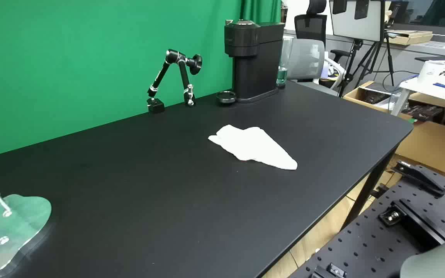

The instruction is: Hang the cloth on the black stand

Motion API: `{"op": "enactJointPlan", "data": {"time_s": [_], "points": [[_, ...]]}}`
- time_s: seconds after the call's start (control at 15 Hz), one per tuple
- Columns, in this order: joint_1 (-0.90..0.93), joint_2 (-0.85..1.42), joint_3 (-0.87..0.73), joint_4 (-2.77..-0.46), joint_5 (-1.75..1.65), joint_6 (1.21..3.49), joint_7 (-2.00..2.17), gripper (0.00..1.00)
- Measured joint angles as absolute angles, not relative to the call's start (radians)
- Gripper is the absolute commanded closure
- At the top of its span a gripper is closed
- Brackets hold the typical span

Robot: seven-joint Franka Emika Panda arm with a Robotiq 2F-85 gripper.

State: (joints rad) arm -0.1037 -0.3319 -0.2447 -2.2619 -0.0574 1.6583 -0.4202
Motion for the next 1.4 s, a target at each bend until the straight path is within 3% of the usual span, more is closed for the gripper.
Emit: {"op": "enactJointPlan", "data": {"time_s": [1.0, 1.4], "points": [[-0.104, -0.332, -0.24, -2.27, -0.059, 1.685, -0.421, 0.0], [-0.096, -0.324, -0.164, -2.419, -0.083, 2.084, -0.403, 0.0]]}}
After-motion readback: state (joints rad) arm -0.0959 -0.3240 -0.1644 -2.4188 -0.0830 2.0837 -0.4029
